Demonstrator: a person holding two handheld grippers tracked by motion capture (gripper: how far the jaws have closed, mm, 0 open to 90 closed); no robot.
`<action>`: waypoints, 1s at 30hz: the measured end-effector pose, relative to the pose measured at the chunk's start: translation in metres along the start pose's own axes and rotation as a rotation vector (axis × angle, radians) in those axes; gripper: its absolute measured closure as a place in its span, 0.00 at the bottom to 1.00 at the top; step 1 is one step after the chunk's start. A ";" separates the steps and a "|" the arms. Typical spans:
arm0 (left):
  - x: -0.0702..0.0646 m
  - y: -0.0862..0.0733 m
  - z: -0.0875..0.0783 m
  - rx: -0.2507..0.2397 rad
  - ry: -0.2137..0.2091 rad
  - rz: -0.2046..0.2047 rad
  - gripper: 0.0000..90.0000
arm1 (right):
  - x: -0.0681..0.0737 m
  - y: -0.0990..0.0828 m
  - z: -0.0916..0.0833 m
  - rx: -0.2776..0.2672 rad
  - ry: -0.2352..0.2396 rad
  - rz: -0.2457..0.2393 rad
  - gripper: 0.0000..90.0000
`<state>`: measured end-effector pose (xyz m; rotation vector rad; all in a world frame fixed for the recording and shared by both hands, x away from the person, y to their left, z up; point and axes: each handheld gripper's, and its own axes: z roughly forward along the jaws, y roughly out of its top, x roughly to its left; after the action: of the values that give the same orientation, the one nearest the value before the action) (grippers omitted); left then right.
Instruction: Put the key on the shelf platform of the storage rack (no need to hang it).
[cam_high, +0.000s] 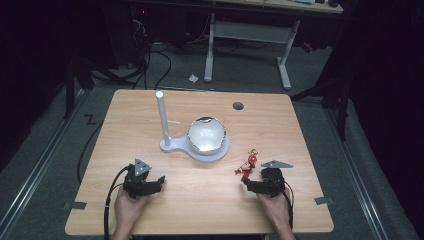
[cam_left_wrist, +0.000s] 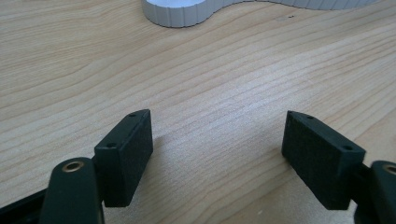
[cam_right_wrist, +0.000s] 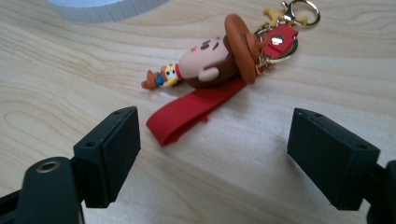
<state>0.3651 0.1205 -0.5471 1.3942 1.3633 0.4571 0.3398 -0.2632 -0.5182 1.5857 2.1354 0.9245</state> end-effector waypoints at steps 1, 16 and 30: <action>0.000 0.000 0.000 -0.002 -0.001 -0.002 0.27 | 0.000 0.005 0.003 0.001 0.000 0.004 0.19; 0.000 0.000 0.000 0.000 -0.001 0.000 0.27 | -0.001 0.030 0.026 0.012 -0.016 0.051 0.19; 0.000 0.000 0.000 0.000 -0.001 0.000 0.27 | 0.000 0.038 0.035 0.012 -0.046 0.038 0.39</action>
<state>0.3651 0.1204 -0.5471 1.3947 1.3626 0.4564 0.3882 -0.2464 -0.5186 1.6426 2.0897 0.8798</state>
